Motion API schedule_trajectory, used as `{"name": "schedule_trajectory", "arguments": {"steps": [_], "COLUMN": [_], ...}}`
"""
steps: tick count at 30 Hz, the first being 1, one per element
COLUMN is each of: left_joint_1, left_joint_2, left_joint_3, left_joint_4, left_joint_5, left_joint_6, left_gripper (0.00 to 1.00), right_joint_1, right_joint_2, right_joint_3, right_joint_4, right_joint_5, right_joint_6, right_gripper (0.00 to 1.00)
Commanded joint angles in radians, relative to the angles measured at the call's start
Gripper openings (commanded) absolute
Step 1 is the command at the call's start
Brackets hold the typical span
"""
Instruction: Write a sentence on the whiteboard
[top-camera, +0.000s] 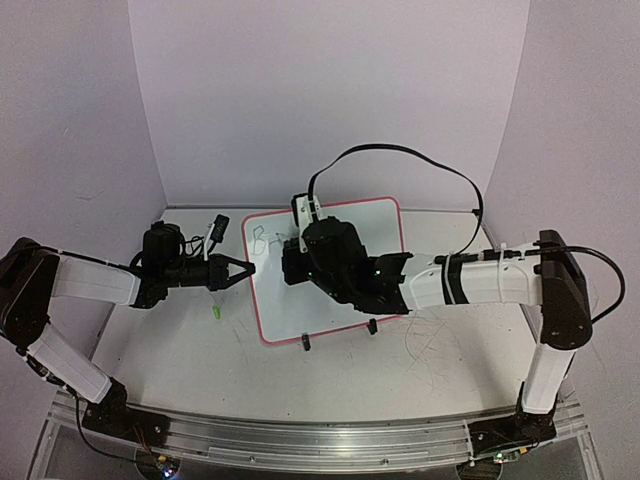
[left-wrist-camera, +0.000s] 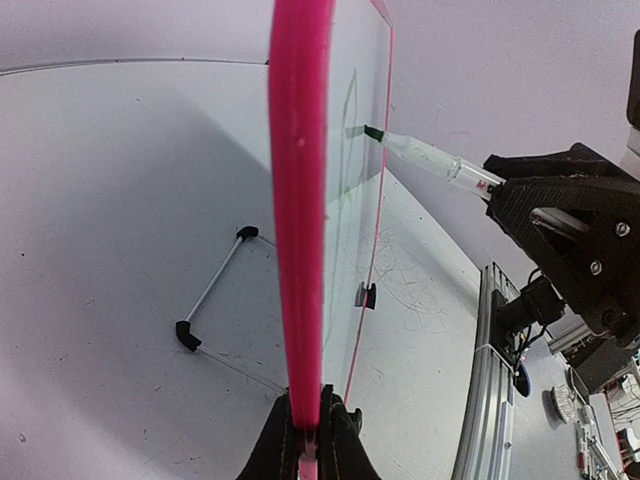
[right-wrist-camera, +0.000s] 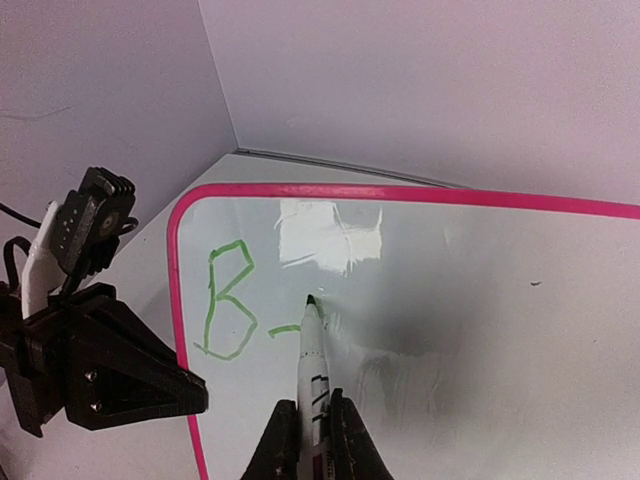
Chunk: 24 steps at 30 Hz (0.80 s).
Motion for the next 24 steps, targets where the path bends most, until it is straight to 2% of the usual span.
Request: {"name": "schedule_trajectory", "arguments": {"steps": [1,24], "left_joint_1": [0.002,0.000], "left_joint_2": [-0.033,-0.032], "left_joint_3": [0.013,0.014], "left_joint_4": [0.014,0.010], "left_joint_5": [-0.027,-0.027], "left_joint_6": [0.031,0.033], "left_gripper": [0.00,0.00], "right_joint_1": [-0.010,0.013], "right_joint_2": [0.032,-0.005], "right_joint_3": [0.033,-0.047], "right_joint_4": [-0.011,-0.033], "right_joint_5": [-0.023,-0.038], "right_joint_6": [0.002,0.045], "right_gripper": [0.00,0.00]}}
